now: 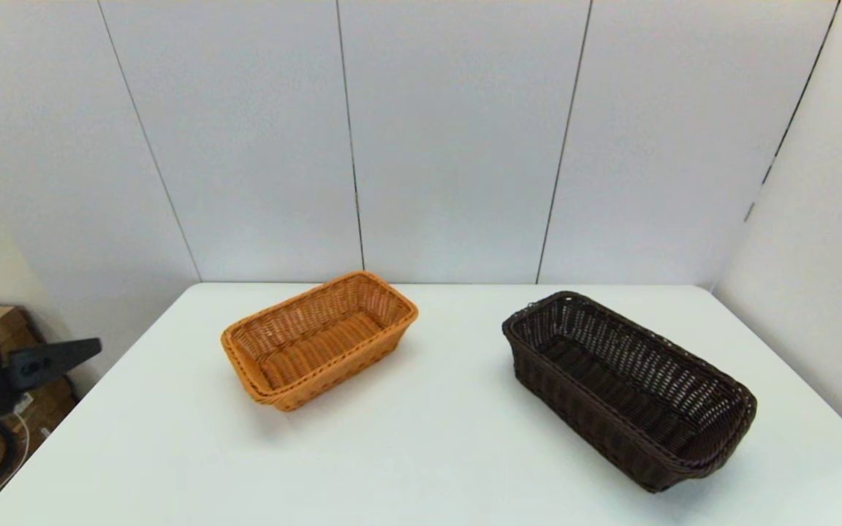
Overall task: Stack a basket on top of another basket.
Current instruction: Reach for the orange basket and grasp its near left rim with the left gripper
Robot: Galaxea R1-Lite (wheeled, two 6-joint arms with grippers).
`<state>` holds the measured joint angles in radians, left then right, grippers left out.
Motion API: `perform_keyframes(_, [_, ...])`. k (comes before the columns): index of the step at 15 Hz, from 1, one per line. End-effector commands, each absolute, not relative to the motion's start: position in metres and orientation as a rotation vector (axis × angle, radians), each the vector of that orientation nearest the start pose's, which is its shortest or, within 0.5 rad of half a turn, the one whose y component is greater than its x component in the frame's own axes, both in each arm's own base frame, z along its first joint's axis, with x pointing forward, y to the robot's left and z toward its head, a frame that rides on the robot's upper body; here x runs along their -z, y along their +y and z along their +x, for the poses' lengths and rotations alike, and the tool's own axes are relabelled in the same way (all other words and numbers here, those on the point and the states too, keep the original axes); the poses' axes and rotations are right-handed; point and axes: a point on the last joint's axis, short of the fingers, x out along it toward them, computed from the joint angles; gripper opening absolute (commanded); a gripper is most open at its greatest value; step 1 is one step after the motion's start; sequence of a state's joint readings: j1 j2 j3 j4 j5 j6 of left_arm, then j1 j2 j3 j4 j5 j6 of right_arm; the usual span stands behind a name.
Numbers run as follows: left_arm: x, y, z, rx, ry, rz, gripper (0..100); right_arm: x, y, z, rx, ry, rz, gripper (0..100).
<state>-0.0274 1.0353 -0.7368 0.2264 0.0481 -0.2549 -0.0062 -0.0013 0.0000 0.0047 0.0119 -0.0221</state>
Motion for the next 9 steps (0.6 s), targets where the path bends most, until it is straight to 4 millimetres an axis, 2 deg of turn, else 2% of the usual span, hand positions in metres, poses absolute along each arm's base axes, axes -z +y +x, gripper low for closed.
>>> perform_keyframes(1, [-0.194,-0.035,0.258,-0.32,0.752,-0.451,100,-0.075,0.0,-0.023,-0.006,0.005,-0.023,100])
perform_keyframes(4, [-0.174,-0.048,0.302,-0.419,0.884,-0.536,100,-0.075,0.0,-0.023,-0.006,0.005,-0.023,100])
perform_keyframes(9, [-0.144,-0.088,0.343,-0.413,0.956,-0.556,100,-0.075,0.0,-0.023,-0.006,0.005,-0.025,100])
